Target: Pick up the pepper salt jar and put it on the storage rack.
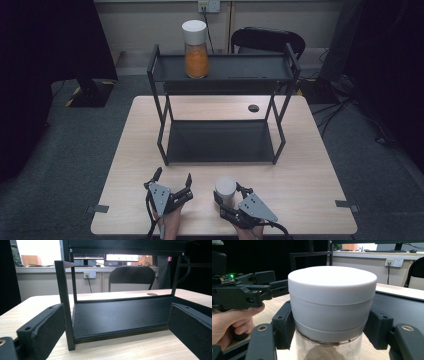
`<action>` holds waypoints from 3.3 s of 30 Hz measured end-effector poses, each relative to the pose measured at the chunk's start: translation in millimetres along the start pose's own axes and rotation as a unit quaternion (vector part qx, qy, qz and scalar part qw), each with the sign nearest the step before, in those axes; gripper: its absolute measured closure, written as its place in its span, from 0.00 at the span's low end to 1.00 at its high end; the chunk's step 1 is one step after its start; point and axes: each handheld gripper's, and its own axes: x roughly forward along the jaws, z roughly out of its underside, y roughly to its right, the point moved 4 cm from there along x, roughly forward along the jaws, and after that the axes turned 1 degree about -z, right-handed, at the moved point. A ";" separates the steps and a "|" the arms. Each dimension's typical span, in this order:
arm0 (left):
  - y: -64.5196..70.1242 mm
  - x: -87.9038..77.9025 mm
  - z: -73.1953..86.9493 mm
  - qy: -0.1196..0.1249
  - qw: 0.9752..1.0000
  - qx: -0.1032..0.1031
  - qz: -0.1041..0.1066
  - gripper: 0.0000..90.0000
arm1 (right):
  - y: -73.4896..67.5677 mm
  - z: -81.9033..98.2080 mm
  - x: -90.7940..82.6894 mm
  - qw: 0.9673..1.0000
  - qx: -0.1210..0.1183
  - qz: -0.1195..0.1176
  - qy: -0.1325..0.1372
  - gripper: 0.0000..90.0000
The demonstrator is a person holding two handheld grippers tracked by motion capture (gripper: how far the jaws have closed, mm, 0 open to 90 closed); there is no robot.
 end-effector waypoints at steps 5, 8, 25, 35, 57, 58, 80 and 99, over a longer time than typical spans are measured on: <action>0.0 0.0 0.0 0.000 1.000 0.000 0.000 0.01 | 0.3 -1.9 -0.9 1.000 -0.001 -0.001 -0.004 0.38; 0.0 0.0 0.0 0.000 1.000 0.000 0.000 0.01 | -0.1 -3.0 -1.2 1.000 -0.002 0.002 -0.006 0.38; 0.0 0.0 0.0 0.000 1.000 0.000 0.000 0.02 | 1.6 -15.7 -2.8 1.000 -0.014 -0.001 -0.004 0.38; 0.0 0.0 0.0 0.000 1.000 0.000 0.000 0.01 | 3.6 -24.2 -3.0 1.000 -0.015 -0.005 -0.001 0.38; 0.1 0.0 0.0 0.000 1.000 0.000 0.000 0.01 | 9.9 -52.0 0.8 0.999 -0.032 -0.012 0.007 0.38; 0.1 0.0 0.0 0.000 1.000 0.000 -0.001 0.01 | 10.1 -53.9 1.1 0.999 -0.033 -0.012 0.008 0.38; 0.2 0.0 -0.1 0.000 1.000 0.000 -0.001 0.02 | 19.2 -87.9 6.3 0.999 -0.038 -0.009 0.024 0.38; 0.2 0.0 -0.1 0.000 1.000 0.000 -0.001 0.02 | 29.2 -120.9 12.2 0.998 -0.042 -0.001 0.046 0.38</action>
